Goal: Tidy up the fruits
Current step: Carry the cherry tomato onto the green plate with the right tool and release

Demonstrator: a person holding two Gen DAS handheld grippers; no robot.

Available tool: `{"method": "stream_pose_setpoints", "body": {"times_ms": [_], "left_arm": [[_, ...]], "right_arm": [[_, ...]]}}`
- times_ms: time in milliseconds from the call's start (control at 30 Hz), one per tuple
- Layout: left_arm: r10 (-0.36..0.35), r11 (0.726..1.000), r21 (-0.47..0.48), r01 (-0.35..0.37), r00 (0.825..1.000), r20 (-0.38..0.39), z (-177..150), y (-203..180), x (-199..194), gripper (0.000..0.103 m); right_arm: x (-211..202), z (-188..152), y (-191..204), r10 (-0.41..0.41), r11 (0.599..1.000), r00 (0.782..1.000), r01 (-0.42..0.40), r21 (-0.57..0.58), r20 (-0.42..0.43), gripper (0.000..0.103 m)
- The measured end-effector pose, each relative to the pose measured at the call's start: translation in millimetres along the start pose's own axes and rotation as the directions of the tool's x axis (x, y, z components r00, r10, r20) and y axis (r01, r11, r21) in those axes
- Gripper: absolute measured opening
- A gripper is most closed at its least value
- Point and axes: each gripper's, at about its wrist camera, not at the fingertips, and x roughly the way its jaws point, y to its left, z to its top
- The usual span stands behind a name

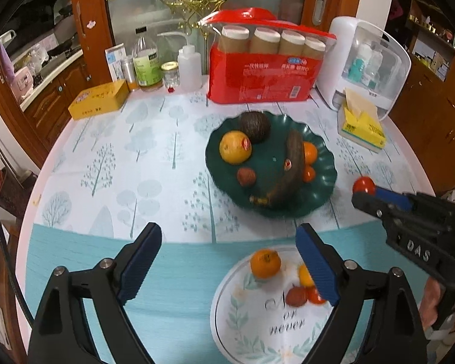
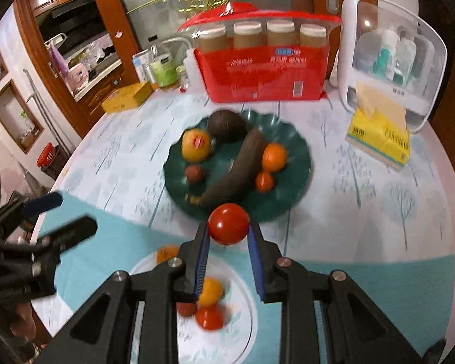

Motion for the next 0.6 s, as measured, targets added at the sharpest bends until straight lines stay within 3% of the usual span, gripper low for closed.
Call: {"method": "stream_pose_setpoints", "body": {"times_ms": [267, 600], "left_arm": [[0.052, 0.999, 0.011, -0.052, 0.999, 0.011, 35, 5, 33, 0.094], [0.029, 0.999, -0.019, -0.030, 0.998, -0.056, 45, 19, 83, 0.094]], "right_arm": [[46, 54, 4, 0.006, 1.000, 1.000, -0.007, -0.011, -0.011, 0.026], [104, 77, 5, 0.006, 1.000, 0.999, -0.006, 0.003, -0.047, 0.026]]}}
